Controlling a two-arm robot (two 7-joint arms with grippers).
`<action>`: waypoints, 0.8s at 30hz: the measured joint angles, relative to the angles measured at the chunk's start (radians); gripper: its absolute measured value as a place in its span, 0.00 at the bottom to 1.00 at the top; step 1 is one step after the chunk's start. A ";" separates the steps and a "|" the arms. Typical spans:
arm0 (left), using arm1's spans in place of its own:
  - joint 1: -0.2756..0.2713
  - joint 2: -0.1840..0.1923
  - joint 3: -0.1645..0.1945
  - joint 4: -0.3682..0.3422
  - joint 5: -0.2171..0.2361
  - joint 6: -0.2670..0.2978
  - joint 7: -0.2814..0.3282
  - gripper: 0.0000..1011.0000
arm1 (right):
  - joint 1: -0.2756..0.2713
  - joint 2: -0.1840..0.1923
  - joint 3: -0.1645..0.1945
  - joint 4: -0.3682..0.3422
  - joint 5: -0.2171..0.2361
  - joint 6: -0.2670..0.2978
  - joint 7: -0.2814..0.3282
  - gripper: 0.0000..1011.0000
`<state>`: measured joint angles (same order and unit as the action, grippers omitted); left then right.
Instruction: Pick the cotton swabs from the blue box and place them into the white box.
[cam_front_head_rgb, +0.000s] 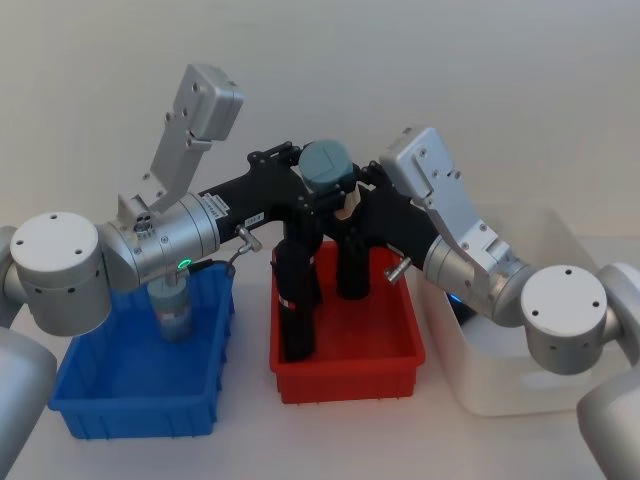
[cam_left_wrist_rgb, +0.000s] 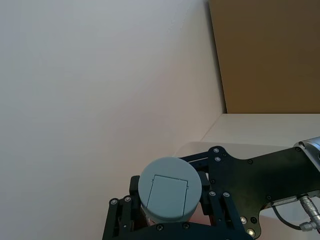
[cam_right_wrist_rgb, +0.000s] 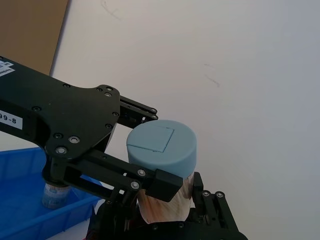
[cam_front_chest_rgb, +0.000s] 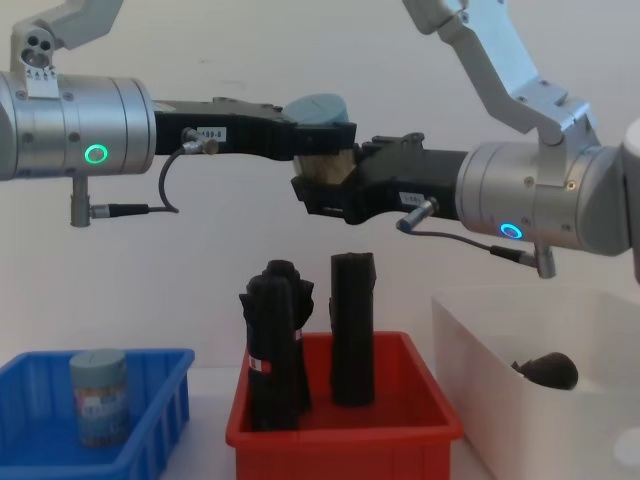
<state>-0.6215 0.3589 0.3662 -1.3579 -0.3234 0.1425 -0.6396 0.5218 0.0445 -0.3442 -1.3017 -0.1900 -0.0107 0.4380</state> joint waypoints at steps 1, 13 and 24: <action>0.000 0.000 0.000 0.000 0.000 0.000 0.000 0.66 | 0.000 0.000 0.000 0.000 0.000 0.000 0.000 0.63; 0.001 0.000 0.002 0.000 0.000 0.003 -0.001 0.79 | 0.002 -0.001 -0.001 0.001 0.002 -0.002 -0.002 0.63; 0.001 0.000 0.001 0.000 0.000 0.003 -0.001 0.99 | 0.001 0.001 0.000 0.002 0.003 0.000 -0.015 0.63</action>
<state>-0.6206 0.3589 0.3676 -1.3578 -0.3232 0.1458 -0.6405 0.5225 0.0455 -0.3440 -1.2999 -0.1875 -0.0110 0.4232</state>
